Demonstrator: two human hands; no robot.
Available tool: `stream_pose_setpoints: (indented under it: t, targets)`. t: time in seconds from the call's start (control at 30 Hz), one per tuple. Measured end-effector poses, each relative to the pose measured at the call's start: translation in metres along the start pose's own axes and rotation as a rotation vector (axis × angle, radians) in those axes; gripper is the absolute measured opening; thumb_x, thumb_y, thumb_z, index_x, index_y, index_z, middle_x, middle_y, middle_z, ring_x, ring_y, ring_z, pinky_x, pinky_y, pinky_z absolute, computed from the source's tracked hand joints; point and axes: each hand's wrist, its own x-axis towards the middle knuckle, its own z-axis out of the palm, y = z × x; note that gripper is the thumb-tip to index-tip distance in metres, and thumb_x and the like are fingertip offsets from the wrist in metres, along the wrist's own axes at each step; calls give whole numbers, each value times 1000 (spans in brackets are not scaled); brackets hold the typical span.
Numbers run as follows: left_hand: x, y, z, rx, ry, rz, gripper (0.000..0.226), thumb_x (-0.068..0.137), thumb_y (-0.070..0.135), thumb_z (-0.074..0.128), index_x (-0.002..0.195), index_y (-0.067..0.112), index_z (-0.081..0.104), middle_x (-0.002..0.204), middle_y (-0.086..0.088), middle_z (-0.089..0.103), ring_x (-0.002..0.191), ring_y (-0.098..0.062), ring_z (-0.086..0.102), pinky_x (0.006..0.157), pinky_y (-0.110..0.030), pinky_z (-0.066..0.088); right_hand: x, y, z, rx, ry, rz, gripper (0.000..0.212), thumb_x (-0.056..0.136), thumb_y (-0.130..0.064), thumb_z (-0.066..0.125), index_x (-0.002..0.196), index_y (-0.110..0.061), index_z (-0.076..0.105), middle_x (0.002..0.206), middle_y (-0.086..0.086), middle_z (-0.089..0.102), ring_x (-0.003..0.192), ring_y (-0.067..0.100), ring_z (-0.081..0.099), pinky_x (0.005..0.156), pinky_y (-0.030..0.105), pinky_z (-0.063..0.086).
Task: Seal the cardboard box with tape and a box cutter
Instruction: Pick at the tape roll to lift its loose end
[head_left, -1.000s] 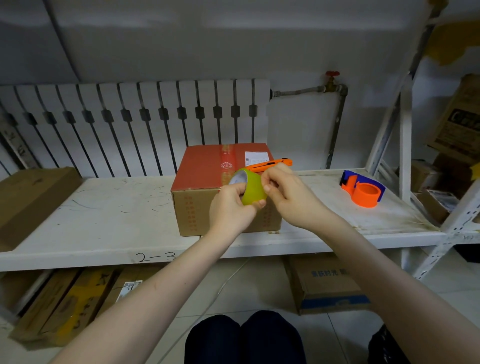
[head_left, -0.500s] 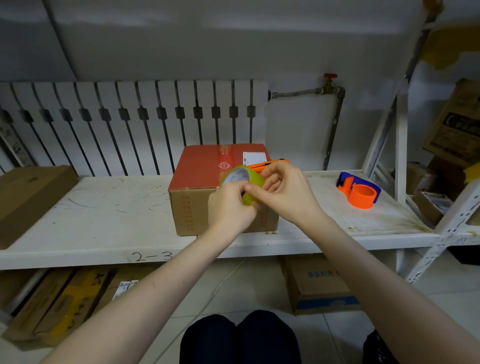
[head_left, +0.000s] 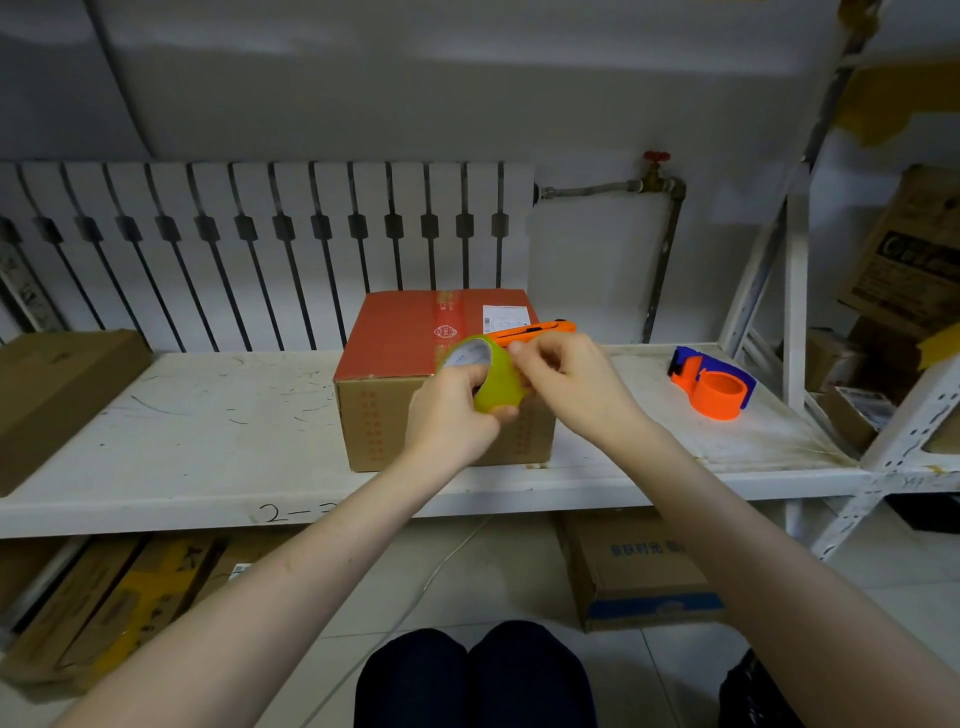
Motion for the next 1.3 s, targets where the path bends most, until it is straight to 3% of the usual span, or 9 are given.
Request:
stream_pose_setpoints:
  t: [0.07,0.17,0.23,0.33,0.47,0.7,0.97,1.17,1.3]
  targets:
    - [0,0,0,2,-3,-1,17,75,22,75,73,33,63,67,6,64,64,-21,56,59,-30,43,2,1,3,-52,13,3,22,84,-35,64,73,-16,63,62,-3,58,58,9,53,60,34,50]
    - [-1,1,-3,-54,-32,23,11,75,19,75,76,26,66,69,0,66,63,-21,55,60,-35,46,5,2,5,-85,33,7,13,86,-25,65,75,-18,61,62,-8,54,57,5,49,61,31,48]
    - [-3,2,-5,-119,-89,48,12,74,20,75,81,14,67,75,-9,67,66,-25,57,64,-42,48,4,5,4,-97,57,-2,12,88,-21,61,76,-19,60,65,-6,55,58,7,49,63,34,49]
    - [-3,-5,-6,-152,-153,79,36,70,33,68,82,-1,61,75,-21,61,70,-32,56,73,-48,50,6,10,-3,-151,69,7,12,89,-20,57,79,-16,60,69,-2,58,65,16,53,66,38,49]
    - [-4,-10,-4,-138,-154,68,32,74,30,62,78,-2,58,76,-27,58,72,-34,55,76,-52,49,4,9,-12,-263,-25,-23,14,91,-19,52,78,-16,56,67,-2,55,68,21,54,65,37,47]
    - [7,-2,-8,-158,-66,-22,12,84,19,65,83,7,65,82,-19,67,81,-35,62,75,-47,50,-12,8,0,-273,184,-328,9,91,-14,52,85,-9,57,85,6,60,75,24,55,62,41,48]
    - [0,8,11,-187,6,-142,15,84,20,66,73,11,65,71,-10,62,66,-19,51,65,-35,45,-22,29,0,-570,257,-658,12,87,-9,55,78,-5,62,74,11,61,65,27,57,48,38,47]
    - [-6,17,24,-204,82,-147,18,82,20,65,73,5,65,63,-4,55,57,-15,42,56,-30,35,-24,39,-4,-570,246,-688,9,85,-4,58,79,-4,64,73,12,62,64,29,58,46,40,48]
    - [-7,21,30,-193,71,-153,22,81,15,63,60,13,57,53,2,46,53,-14,38,53,-30,32,-28,42,-9,-537,250,-755,12,87,-5,55,81,-3,65,76,13,64,65,29,59,49,40,50]
